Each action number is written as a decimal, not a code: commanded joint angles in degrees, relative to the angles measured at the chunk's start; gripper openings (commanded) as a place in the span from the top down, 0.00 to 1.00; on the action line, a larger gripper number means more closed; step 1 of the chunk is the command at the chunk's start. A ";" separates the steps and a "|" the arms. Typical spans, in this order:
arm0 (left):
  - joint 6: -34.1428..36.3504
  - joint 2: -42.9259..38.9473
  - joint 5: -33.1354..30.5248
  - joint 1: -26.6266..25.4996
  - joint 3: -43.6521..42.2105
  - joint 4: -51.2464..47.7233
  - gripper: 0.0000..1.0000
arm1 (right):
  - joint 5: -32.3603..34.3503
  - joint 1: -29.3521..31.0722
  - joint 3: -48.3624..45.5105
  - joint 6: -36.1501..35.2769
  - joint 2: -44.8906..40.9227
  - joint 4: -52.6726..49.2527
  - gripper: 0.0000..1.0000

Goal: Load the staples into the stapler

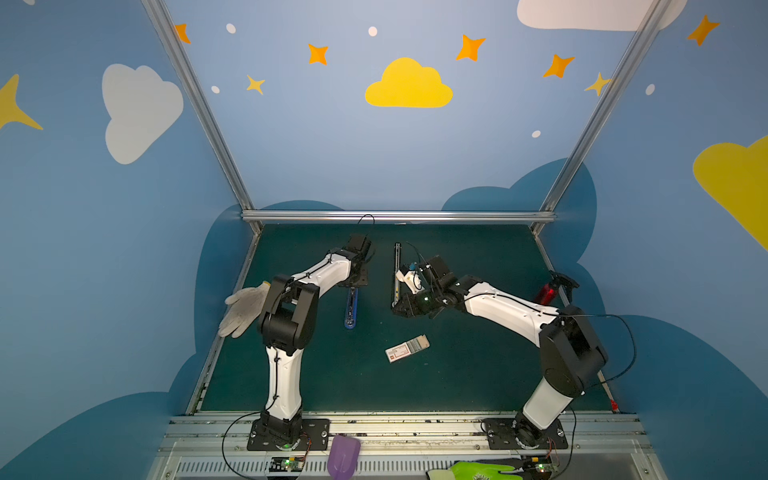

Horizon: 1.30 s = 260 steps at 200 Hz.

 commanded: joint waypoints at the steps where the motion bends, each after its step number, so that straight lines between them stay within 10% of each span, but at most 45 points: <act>1: 1.31 -2.01 1.23 0.05 -2.14 -1.90 0.89 | -0.09 -0.06 -0.71 0.68 -1.38 0.69 0.74; 142: 1.13 -8.30 1.98 -0.53 -9.21 1.56 0.68 | 0.18 -0.07 -1.33 0.76 -2.08 1.09 0.74; 260: -1.99 0.41 3.65 3.52 3.66 -6.08 0.55 | 0.53 -0.13 -1.80 0.81 -2.53 0.85 0.74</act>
